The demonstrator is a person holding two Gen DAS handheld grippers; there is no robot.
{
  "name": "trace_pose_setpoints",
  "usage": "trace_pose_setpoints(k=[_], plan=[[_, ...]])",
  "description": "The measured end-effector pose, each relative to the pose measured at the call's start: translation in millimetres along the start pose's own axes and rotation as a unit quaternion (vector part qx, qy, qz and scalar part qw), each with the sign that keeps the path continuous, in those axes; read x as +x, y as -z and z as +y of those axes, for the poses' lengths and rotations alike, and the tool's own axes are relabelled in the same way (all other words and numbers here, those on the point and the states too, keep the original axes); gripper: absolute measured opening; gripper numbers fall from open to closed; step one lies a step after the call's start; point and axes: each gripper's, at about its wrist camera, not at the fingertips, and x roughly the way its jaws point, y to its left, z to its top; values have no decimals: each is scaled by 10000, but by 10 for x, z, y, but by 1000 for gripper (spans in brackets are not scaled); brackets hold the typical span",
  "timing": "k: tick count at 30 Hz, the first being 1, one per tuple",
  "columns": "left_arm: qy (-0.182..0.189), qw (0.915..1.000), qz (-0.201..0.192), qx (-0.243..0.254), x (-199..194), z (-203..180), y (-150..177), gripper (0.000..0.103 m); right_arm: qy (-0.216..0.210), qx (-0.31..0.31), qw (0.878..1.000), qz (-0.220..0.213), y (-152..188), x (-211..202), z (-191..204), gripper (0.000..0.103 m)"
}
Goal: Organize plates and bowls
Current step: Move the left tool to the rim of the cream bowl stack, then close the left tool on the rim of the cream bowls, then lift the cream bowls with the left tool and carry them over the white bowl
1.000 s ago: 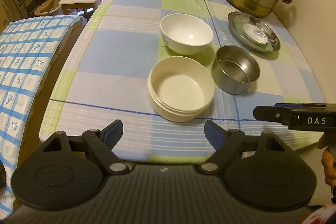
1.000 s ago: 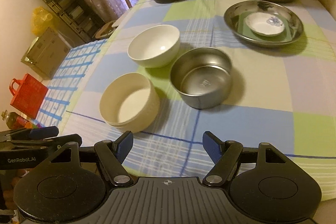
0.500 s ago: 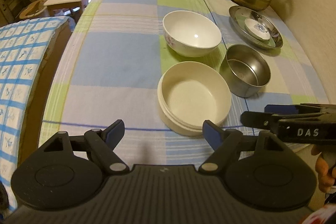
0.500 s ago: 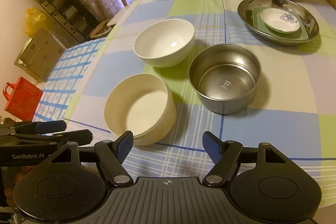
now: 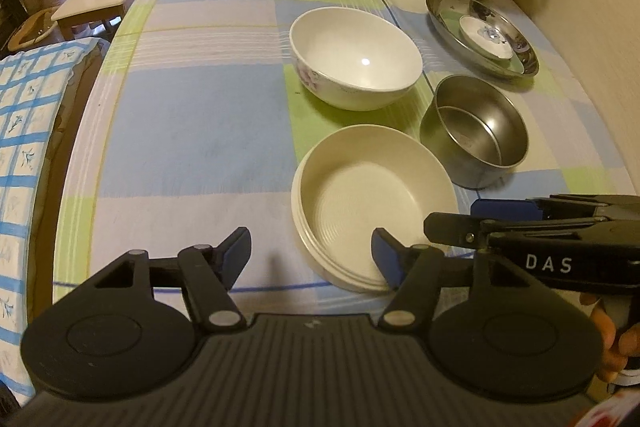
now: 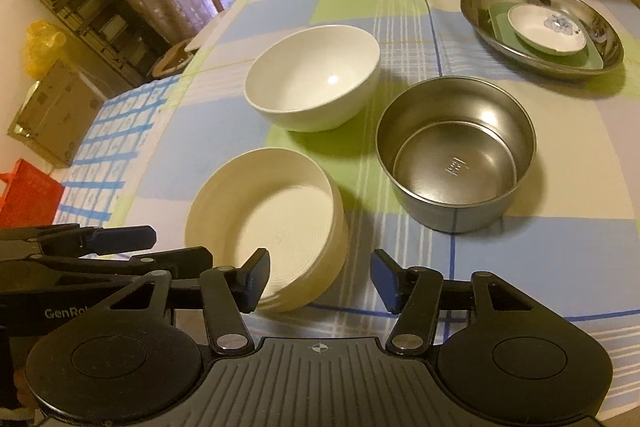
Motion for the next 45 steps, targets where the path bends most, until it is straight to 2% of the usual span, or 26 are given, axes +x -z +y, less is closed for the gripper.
trace_pose_setpoints(k=[7,16,19,22,24,29,38,45], plan=[[19,10000,32,58,111,23,-98,62,87,77,9999,51,-46,94,-9,53],[95,9998,128,81,215,34,-146,53,95,119,9998,134,-81,166,-17,43],[112,9998,166,67,247,39,-150,47,68,129,9998,163,-94,187,-26,40],[147,9997,195,58,271,39,-158,39,43,147,9996,216,-98,206,-32,31],[188,9996,211,49,281,38,-161,30,17,159,9996,242,-102,212,-32,22],[180,9996,216,40,274,56,-166,13,55,67,9995,302,-119,205,-21,20],[257,9996,108,-30,15,64,-213,13,-78,-88,9992,394,-169,61,31,20],[352,9991,-219,-82,-282,51,-356,13,-182,-175,9994,251,-297,-211,109,20]])
